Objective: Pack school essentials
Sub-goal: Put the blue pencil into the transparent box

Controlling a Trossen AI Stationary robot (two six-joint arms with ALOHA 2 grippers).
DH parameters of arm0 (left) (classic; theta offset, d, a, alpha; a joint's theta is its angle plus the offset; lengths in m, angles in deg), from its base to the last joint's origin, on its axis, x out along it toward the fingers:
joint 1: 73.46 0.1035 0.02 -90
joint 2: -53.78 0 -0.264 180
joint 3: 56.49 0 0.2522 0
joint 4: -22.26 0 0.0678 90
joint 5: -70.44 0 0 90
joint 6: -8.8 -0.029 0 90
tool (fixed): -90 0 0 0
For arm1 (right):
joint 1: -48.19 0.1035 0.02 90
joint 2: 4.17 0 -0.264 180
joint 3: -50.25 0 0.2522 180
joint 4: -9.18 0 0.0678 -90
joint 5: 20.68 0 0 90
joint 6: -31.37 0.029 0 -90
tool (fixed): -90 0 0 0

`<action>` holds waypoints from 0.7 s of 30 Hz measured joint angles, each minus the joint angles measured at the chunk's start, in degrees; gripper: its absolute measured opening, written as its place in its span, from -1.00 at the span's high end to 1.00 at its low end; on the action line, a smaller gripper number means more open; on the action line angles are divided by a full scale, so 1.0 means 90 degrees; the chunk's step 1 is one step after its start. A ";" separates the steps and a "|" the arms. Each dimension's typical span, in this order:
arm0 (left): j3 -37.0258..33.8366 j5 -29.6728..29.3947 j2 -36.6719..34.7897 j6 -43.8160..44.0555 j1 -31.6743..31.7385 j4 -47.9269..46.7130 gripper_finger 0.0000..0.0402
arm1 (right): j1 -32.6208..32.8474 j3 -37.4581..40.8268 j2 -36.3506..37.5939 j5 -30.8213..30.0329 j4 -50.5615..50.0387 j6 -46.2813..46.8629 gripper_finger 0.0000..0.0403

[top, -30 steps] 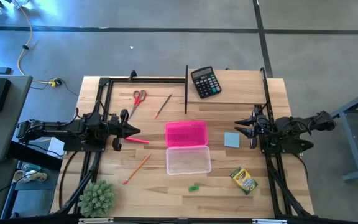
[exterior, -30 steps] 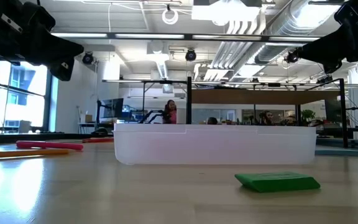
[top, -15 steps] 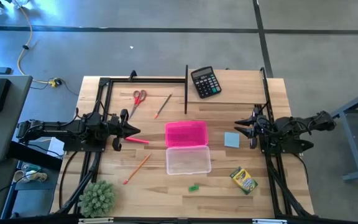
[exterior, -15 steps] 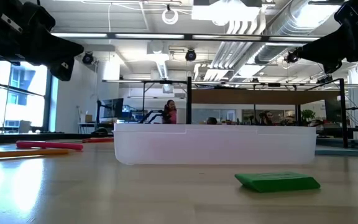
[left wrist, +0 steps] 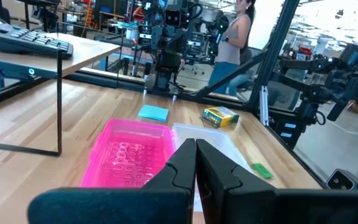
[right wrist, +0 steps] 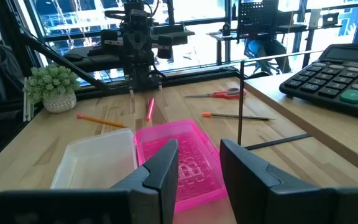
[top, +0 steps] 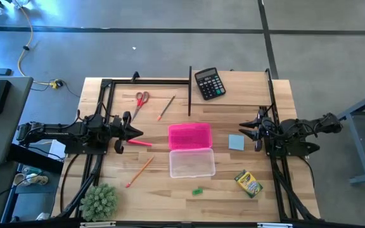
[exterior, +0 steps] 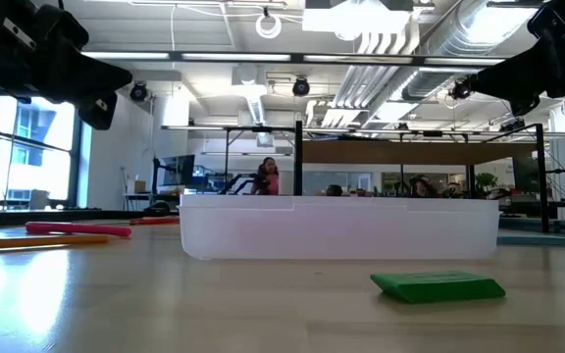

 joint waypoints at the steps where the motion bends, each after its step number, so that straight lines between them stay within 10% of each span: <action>1: -0.0001 0.0000 0.0001 0.0028 0.0000 0.0000 0.97 | 0.0002 0.0000 -0.0001 -0.0001 0.0000 0.0000 0.45; 21: -0.0002 -0.0741 0.0004 -0.0279 -0.0002 0.0019 0.09 | 0.0000 0.0000 -0.0001 -0.0002 0.0000 0.0000 0.45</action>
